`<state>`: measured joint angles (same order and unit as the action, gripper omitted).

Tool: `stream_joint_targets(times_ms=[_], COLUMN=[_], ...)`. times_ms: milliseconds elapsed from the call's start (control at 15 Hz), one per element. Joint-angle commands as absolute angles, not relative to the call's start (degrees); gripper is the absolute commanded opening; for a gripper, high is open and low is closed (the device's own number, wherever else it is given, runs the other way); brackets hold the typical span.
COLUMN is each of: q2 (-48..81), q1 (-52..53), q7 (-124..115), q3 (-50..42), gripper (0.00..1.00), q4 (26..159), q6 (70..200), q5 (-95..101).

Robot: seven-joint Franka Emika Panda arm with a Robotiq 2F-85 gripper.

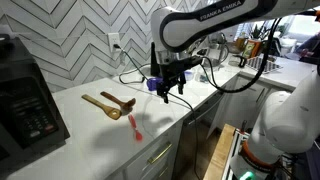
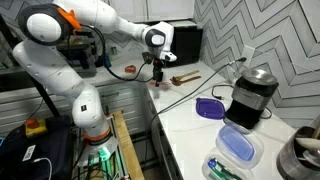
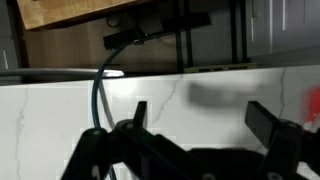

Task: Put the soup ladle in the lunch box

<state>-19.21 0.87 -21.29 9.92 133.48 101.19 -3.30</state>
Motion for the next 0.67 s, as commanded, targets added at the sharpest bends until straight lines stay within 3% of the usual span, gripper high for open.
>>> stream_joint_targets(times_ms=[0, 600], q2=[-19.1, -26.0], q1=[1.6, -1.3], q7=[-21.5, -22.6], q3=[9.2, 2.7], gripper=[1.0, 1.0], q4=[133.4, 134.3], q6=[101.1, 103.2], q5=[-3.1, -13.8])
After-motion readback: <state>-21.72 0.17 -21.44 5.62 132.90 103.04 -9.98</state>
